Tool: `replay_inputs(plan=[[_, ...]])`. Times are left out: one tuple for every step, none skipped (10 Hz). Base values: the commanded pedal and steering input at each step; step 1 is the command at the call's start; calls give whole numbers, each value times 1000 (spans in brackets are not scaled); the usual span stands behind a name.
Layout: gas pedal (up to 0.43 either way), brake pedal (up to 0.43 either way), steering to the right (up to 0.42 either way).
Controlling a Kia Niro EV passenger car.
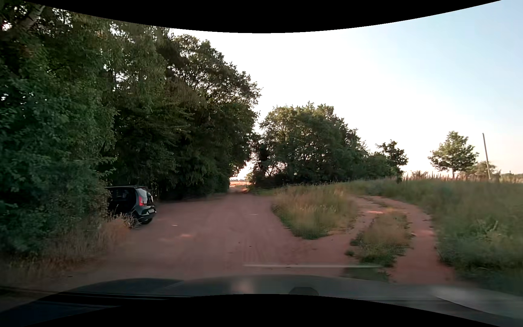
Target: Follow the waypoints while adhering to traffic rules and regulations
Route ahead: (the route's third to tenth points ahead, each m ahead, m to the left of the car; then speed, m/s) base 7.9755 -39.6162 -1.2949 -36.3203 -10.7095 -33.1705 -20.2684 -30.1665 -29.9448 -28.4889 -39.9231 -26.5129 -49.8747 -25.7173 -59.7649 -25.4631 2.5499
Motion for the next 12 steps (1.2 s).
replay_inputs(plan=[[20, 0, 246], [20, 0, 250], [20, 0, 256], [20, 0, 260], [20, 0, 266], [20, 0, 268], [20, 0, 270], [20, 0, 269], [20, 0, 267], [20, 0, 265], [20, 0, 265], [20, 0, 266]])
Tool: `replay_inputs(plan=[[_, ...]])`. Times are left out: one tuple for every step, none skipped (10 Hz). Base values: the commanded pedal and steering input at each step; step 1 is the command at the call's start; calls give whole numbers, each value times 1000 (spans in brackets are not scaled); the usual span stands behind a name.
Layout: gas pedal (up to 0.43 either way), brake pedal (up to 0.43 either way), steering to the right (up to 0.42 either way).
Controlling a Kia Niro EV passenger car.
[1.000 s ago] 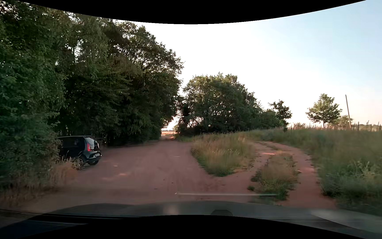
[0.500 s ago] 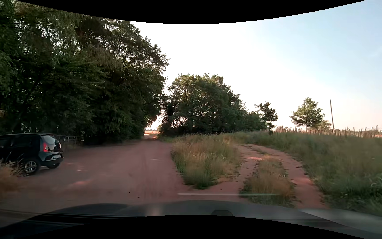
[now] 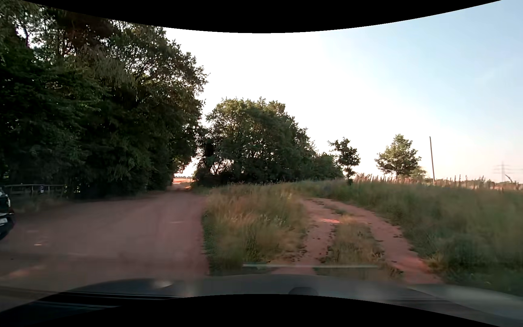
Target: Follow the waypoints while adhering to traffic rules and regulations
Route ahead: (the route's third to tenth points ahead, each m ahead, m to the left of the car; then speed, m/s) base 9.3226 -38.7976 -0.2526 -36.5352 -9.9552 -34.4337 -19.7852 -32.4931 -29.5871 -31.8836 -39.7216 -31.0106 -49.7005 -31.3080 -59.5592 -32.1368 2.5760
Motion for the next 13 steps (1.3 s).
replay_inputs(plan=[[20, 0, 265], [20, 0, 265], [20, 0, 265], [20, 0, 264], [20, 0, 260], [20, 0, 254], [20, 0, 245], [20, 0, 239], [20, 0, 233], [20, 0, 232], [20, 0, 224], [20, 0, 202], [20, 0, 181]])
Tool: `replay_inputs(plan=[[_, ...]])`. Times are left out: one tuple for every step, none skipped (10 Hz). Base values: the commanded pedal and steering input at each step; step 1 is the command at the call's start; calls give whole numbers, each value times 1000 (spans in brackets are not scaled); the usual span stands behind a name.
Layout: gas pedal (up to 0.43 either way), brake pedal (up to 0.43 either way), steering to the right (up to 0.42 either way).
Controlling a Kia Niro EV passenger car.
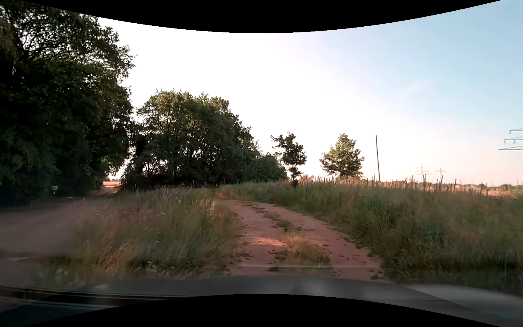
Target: Follow the waypoints while adhering to traffic rules and regulations
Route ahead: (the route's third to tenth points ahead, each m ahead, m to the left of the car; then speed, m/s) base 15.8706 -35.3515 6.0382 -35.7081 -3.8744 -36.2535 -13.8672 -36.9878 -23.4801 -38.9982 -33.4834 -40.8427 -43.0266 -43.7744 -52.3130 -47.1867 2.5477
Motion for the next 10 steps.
replay_inputs(plan=[[20, 0, 172], [20, 0, 155], [20, 0, 134], [28, 0, 109], [28, 0, 73], [28, 0, 43], [28, 0, 12], [28, 0, -8], [28, 0, -35], [28, 0, -53]])
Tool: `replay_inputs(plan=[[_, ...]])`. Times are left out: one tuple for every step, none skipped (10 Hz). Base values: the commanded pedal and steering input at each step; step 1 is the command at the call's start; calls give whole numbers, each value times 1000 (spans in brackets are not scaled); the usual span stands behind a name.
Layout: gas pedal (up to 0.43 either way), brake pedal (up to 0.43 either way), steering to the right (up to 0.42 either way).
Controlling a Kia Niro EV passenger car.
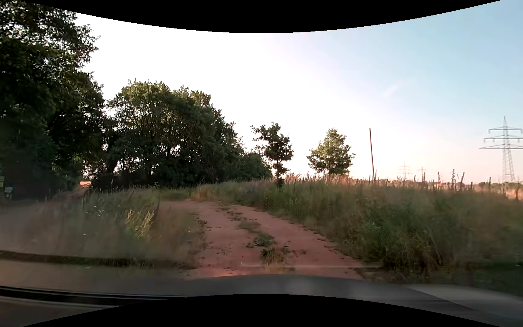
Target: Follow the waypoints while adhering to traffic rules and regulations
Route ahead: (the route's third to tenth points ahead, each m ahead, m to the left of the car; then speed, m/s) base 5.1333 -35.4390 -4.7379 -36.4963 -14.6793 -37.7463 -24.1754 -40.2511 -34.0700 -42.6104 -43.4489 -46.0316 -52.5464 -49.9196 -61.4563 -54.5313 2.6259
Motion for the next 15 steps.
replay_inputs(plan=[[28, 0, -64], [28, 0, -67], [28, 0, -71], [28, 0, -71], [28, 0, -71], [28, 0, -71], [28, 0, -72], [28, 0, -76], [28, 0, -85], [28, 0, -89], [28, 0, -89], [28, 0, -92], [28, 0, -104], [28, 0, -117], [28, 0, -120]])
